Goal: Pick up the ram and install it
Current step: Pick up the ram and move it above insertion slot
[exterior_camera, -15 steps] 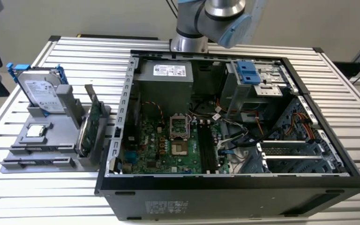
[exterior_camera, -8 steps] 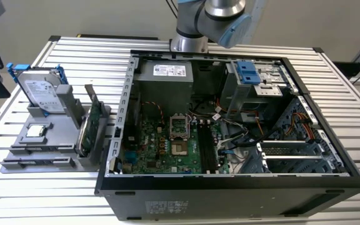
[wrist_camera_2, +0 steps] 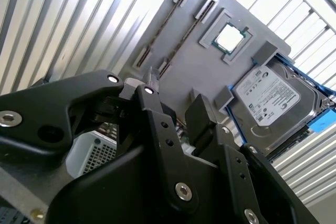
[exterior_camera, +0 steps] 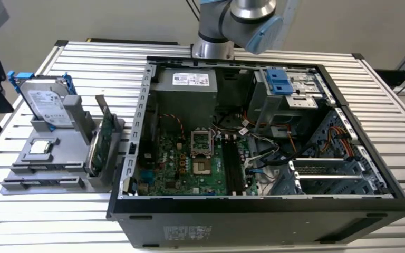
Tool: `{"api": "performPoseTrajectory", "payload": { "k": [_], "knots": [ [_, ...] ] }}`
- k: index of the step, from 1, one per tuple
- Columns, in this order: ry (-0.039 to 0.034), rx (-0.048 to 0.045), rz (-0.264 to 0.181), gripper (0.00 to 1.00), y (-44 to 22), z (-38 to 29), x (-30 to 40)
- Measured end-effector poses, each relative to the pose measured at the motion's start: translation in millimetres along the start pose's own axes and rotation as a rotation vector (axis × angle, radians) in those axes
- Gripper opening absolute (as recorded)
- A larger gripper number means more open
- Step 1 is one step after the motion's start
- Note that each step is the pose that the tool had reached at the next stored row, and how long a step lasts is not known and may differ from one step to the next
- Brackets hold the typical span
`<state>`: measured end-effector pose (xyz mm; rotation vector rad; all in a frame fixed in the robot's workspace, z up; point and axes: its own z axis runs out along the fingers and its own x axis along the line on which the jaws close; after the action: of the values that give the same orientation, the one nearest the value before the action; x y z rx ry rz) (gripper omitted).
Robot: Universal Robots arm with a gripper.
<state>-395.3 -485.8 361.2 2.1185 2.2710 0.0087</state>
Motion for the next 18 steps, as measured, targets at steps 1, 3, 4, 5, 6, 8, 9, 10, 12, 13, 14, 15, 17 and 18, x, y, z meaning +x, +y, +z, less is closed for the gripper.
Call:
{"api": "performPoseTrajectory", "payload": {
  "k": [1, 3, 4, 5, 6, 8, 9, 10, 12, 13, 14, 15, 17, 18],
  "knots": [
    [-0.0005, 0.0, 0.0, 1.0, -0.1, 0.8, 0.1],
    [-0.0013, 0.0001, 0.0, 1.0, -0.2, 2.4, 0.1],
    [-0.0017, 0.0001, 0.0, 1.0, -0.2, 3.3, 0.1],
    [-0.002, 0.0, 0.0, 1.0, -0.2, 4.2, 0.2],
    [-0.0023, 0.0001, 0.0, 1.0, -0.2, 5.0, 0.2],
    [-0.0029, 0.0002, 0.0, 1.0, -0.3, 6.5, 0.2],
    [-0.0031, 0.0001, 0.0, 1.0, -0.3, 7.3, 0.2],
    [-0.0033, 0.0002, 0.0, 1.0, -0.3, 7.9, 0.2],
    [-0.0039, 0.0003, 0.0, 1.0, -0.3, 9.1, 0.2],
    [-0.0041, 0.0002, 0.0, 1.0, -0.4, 9.7, 0.3],
    [-0.0046, 0.0003, 0.0, 1.0, -0.4, 10.3, 0.3],
    [-0.0048, 0.0003, 0.0, 1.0, -0.4, 10.9, 0.3],
    [-0.0053, 0.0003, 0.0, 1.0, -0.5, 12.2, 0.3],
    [-0.0056, 0.0003, 0.0, 1.0, -0.5, 12.9, 0.3]
  ]
}}
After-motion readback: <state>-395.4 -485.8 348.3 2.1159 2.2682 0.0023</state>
